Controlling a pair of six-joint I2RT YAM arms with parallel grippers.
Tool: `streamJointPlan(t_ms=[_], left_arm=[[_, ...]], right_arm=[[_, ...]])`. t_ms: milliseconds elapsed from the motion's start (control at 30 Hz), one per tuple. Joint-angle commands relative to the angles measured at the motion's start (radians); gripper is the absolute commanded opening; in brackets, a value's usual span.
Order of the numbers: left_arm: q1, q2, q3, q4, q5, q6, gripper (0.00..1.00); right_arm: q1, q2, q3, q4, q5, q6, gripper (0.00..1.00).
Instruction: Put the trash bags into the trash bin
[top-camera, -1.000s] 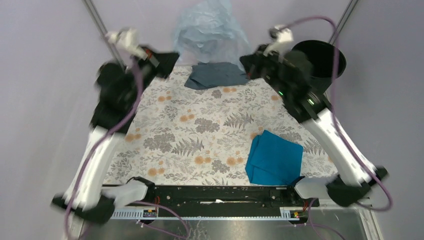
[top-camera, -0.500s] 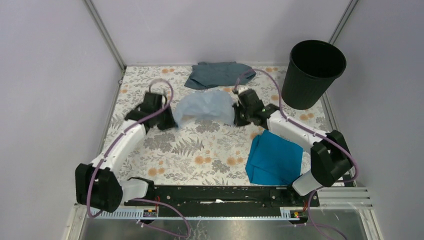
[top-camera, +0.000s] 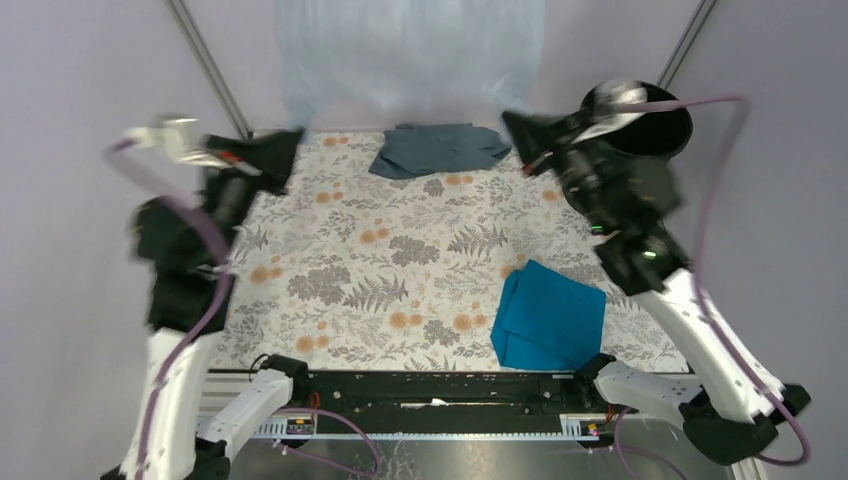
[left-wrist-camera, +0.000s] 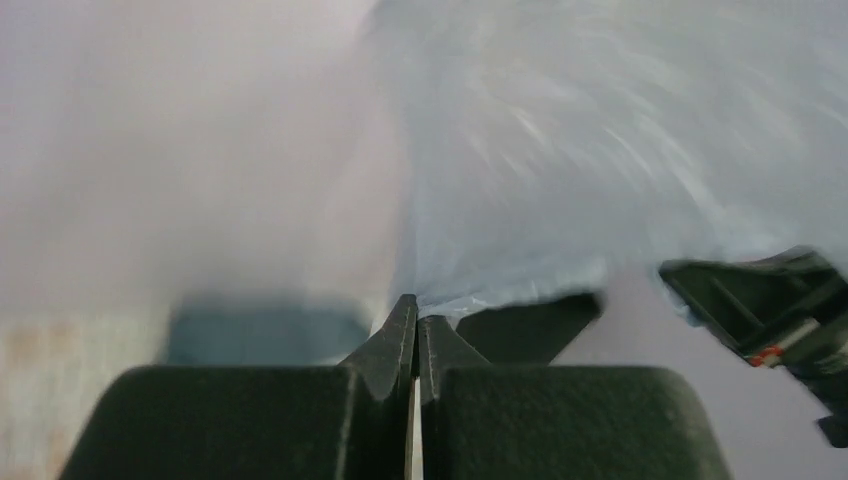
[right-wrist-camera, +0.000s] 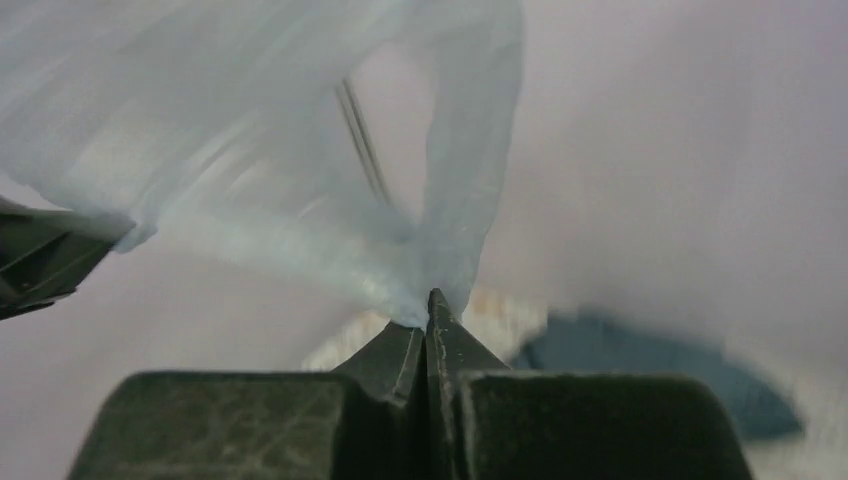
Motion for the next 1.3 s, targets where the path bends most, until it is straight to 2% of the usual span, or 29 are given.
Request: streamJointPlan(t_ms=[0,100,167,200,300,367,433,500,533,600,700,733,833,867,933,1000,1067,1267], left_arm=[[0.003,0.13,-0.565,-0.266,-0.06,-0.06,0.0],[0.006,0.041,-0.784,-0.191,0.048,-0.135,0.0],[0.005,-0.026,-0.82,-0.128,0.086,-0.17,0.0],[0.005,-0.039,-0.798,-0.112,0.088,-0.172,0.0],[0.005,0.045,-0.557,-0.143,0.13,-0.111,0.0],[0.005,0.133,-0.289,-0.222,0.191,-0.045,0.0],[0.004,0.182,-0.019,-0.27,0.219,-0.012,0.0],[0.005,0.166,0.134,-0.234,0.198,-0.004,0.0],[0.004,0.138,0.147,-0.194,0.168,-0.002,0.0],[0.004,0.063,0.059,-0.113,0.095,0.0,0.0],[0.005,-0.035,-0.214,-0.08,-0.014,-0.07,0.0],[0.005,-0.041,-0.296,-0.11,-0.014,-0.1,0.0],[0.004,-0.031,-0.559,-0.153,0.135,-0.076,0.0],[0.006,-0.037,-0.629,-0.175,0.143,-0.043,0.0],[0.005,-0.087,-0.718,-0.217,0.063,-0.016,0.0],[0.005,-0.154,-0.735,-0.222,0.026,-0.004,0.0],[0.005,-0.172,-0.69,-0.198,0.061,0.006,0.0],[0.005,-0.151,-0.431,-0.21,0.165,0.058,0.0]], right_arm=[[0.001,0.261,-0.476,-0.048,0.033,0.198,0.0],[0.003,0.324,-0.611,-0.004,-0.205,0.269,0.0],[0.003,0.257,-0.643,0.047,-0.19,0.291,0.0],[0.004,0.222,-0.603,0.025,-0.157,0.269,0.0],[0.004,0.216,-0.289,-0.181,-0.102,0.142,0.0],[0.005,0.258,-0.007,-0.364,-0.098,0.05,0.0],[0.006,0.271,0.216,-0.447,-0.102,0.018,0.0],[0.006,0.226,0.293,-0.424,-0.118,0.015,0.0],[0.005,0.182,0.257,-0.379,-0.124,0.019,0.0],[0.005,0.079,0.105,-0.262,-0.113,0.024,0.0],[0.005,-0.035,-0.181,-0.175,-0.003,0.047,0.0],[0.005,-0.034,-0.254,-0.196,0.033,0.059,0.0],[0.006,0.034,-0.435,-0.271,0.045,0.126,0.0],[0.005,0.069,-0.476,-0.275,-0.011,0.142,0.0],[0.005,0.114,-0.52,-0.263,-0.101,0.179,0.0],[0.007,0.119,-0.523,-0.223,-0.143,0.202,0.0],[0.01,0.121,-0.458,-0.234,-0.137,0.168,0.0],[0.023,0.256,-0.028,-0.506,-0.109,0.058,0.0]])
